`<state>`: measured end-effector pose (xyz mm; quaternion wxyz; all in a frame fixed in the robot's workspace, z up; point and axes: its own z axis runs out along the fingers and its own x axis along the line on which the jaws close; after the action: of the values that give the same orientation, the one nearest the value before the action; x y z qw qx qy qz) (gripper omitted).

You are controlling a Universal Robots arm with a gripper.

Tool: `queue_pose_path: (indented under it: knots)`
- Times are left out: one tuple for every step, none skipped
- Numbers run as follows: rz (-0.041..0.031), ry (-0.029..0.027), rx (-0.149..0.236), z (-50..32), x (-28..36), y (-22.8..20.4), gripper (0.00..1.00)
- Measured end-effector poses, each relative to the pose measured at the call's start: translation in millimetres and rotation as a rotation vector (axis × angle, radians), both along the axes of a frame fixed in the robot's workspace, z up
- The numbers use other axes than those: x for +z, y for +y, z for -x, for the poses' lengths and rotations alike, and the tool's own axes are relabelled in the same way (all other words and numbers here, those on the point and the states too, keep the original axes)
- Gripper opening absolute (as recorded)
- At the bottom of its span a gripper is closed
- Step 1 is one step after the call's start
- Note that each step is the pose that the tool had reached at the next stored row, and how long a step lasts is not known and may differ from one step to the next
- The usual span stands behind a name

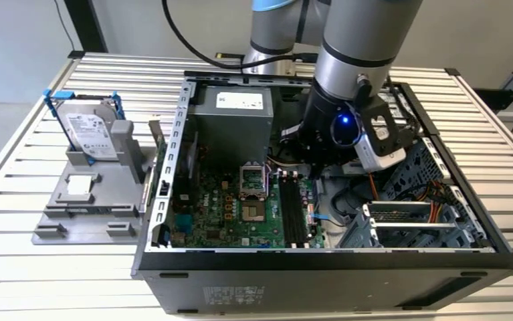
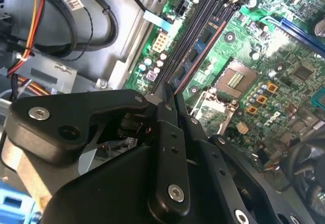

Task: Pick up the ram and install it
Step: 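Insert the ram into the slot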

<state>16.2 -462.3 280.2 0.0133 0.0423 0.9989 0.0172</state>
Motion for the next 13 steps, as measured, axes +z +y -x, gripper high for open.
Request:
queue_pose_path:
  knots:
    - [0.0, 0.0001, 0.0, 0.0, -1.8, -1.5, 0.0]
    - [-0.0003, -0.0001, 0.0, 0.0, -3.8, -3.0, 0.0]
    - [-0.0004, -0.0001, 0.0, 0.0, -5.7, -4.3, 0.0]
    - [-0.0004, -0.0001, 0.0, 0.0, -7.5, -5.6, 0.0]
    - [-0.0003, -0.0001, 0.0, 0.0, -9.3, -6.8, 0.0]
    - [-0.0003, -0.0001, 0.0, 0.0, -11.1, -7.9, 0.0]
    - [-0.0004, -0.0001, 0.0, 0.0, -12.9, -8.7, 0.0]
    - [-0.0003, -0.0001, 0.0, 0.1, -14.7, -9.1, 0.0]
    - [-0.0003, -0.0002, 0.002, 0.2, -16.5, -9.3, 0.0]
    - [-0.0004, -0.0001, 0.003, 0.4, -18.4, -9.6, 0.0]
    - [-0.0003, -0.0001, 0.004, 0.6, -20.2, -9.7, 0.0]
    - [-0.0002, -0.0001, 0.006, 1.0, -22.0, -9.8, 0.0]
    - [-0.0003, -0.0001, 0.009, 1.2, -23.8, -9.8, 0.0]
